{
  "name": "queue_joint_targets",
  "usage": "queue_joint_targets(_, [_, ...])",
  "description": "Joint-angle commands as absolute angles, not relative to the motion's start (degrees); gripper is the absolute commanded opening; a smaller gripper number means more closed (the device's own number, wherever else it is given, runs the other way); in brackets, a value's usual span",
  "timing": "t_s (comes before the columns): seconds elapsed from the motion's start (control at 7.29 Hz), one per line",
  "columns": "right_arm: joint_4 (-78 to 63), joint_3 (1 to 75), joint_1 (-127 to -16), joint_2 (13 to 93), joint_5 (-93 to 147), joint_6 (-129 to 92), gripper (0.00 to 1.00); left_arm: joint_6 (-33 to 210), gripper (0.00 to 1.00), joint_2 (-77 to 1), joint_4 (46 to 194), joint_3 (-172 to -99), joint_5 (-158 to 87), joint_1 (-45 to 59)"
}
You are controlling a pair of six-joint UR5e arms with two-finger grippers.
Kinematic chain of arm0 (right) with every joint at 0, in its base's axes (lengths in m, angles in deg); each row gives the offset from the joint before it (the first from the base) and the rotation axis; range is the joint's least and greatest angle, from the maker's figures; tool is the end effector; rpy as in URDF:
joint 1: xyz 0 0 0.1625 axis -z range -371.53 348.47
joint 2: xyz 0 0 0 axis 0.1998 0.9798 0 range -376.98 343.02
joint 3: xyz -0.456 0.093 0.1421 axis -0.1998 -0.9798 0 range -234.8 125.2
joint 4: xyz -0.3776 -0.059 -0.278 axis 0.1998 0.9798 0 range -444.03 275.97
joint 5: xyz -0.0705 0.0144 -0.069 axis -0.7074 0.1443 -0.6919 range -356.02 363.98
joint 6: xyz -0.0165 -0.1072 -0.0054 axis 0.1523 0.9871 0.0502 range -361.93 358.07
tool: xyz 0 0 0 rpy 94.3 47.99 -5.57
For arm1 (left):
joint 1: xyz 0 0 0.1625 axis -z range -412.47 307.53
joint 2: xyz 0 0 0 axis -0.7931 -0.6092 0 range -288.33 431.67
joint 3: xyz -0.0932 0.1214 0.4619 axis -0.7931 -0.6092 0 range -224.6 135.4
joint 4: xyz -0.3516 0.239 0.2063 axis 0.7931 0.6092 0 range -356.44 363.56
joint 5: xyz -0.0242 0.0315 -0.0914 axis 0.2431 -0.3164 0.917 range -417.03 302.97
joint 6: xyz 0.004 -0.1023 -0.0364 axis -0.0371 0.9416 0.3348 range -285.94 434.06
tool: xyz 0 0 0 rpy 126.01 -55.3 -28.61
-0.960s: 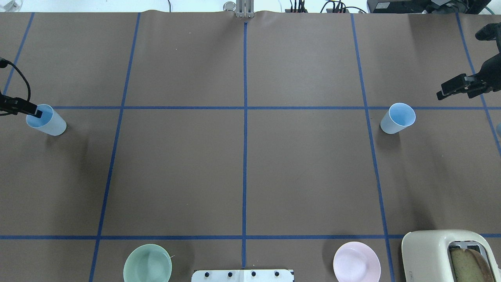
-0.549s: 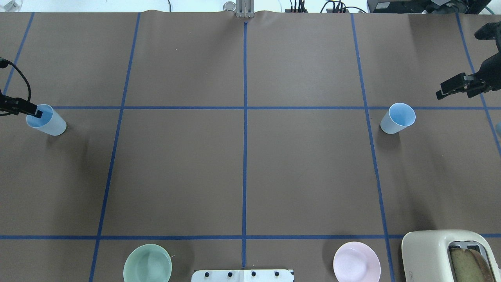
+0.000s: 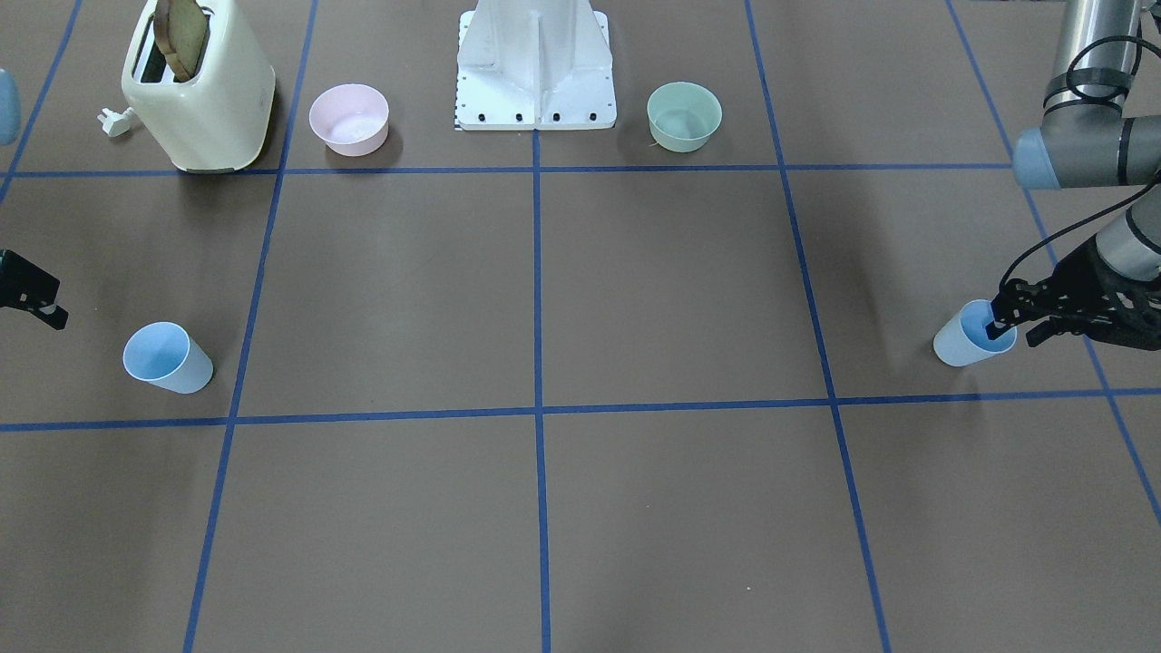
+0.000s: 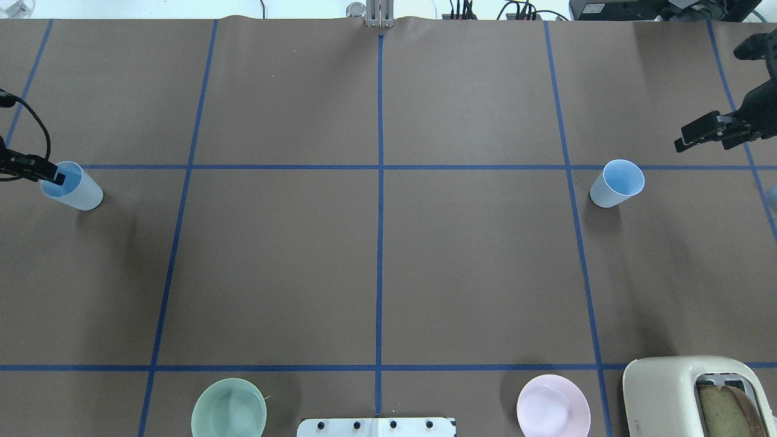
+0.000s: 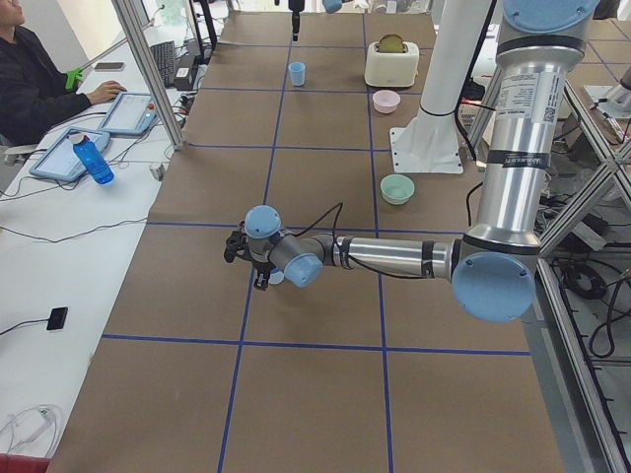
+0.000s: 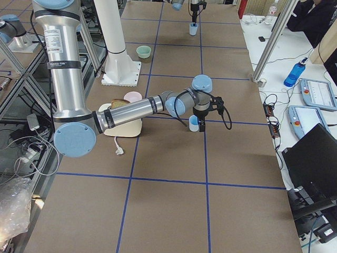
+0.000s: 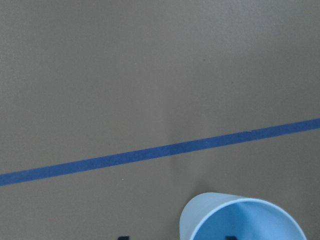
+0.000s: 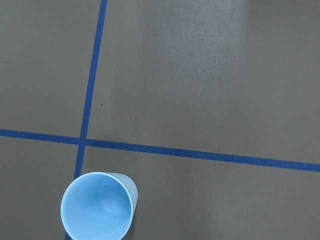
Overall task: Stack blue cups with both arms
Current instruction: 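Close the left gripper on the cup rim while the right gripper descends to its cup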
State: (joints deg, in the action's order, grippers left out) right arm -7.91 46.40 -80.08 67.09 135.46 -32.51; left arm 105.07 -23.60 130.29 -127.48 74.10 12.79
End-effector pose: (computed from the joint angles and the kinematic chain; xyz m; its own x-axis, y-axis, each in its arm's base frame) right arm -0.1663 -0.5910 0.5314 0.6524 -0.1032 0.7508 -0.0215 0.9878 0.1545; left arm 0.2061 -0.5948 0.6719 0.6281 0.1793 -0.7572 -0.0231 0.9769 0.2123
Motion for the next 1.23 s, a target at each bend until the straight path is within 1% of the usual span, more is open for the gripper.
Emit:
queue_joint_targets(0.0, [-7.83, 46.28, -80.08, 66.95, 135.47, -32.51, 1.0, 105.0, 0.25, -23.69, 130.29, -127.48, 74.1, 12.66])
queue_joint_targets(0.14, [-7.83, 46.28, -80.08, 66.87, 135.55, -32.51, 1.0, 105.0, 0.0, -23.69, 130.29, -127.48, 74.19, 12.66])
queue_joint_targets(0.41, [-7.92, 46.19, -80.08, 66.87, 135.47, -32.51, 1.0, 105.09, 0.0, -23.87, 130.21, -128.09, 74.71, 12.57])
queue_joint_targets(0.55, [-7.92, 46.36, -80.08, 66.87, 135.38, -32.51, 1.0, 105.52, 0.0, -24.04, 129.25, -129.75, 74.98, 12.57])
queue_joint_targets(0.69, [-8.01, 46.45, -79.82, 67.04, 134.6, -32.51, 1.0, 105.79, 0.0, -25.52, 124.89, -132.38, 77.15, 12.57])
queue_joint_targets(0.82, [-7.92, 46.19, -78.34, 67.13, 133.46, -32.51, 1.0, 106.4, 0.0, -28.49, 115.8, -137.19, 77.26, 12.57])
queue_joint_targets(0.96, [-8.36, 44.45, -77.02, 67.13, 131.97, -32.6, 1.0, 110.41, 0.0, -33.48, 107.61, -140.63, 77.35, 12.13])
queue_joint_targets(1.1, [-8.53, 43.3, -75.53, 66.87, 131.43, -32.6, 1.0, 115.24, 0.0, -37.45, 104.22, -141.8, 76.92, 9.17])
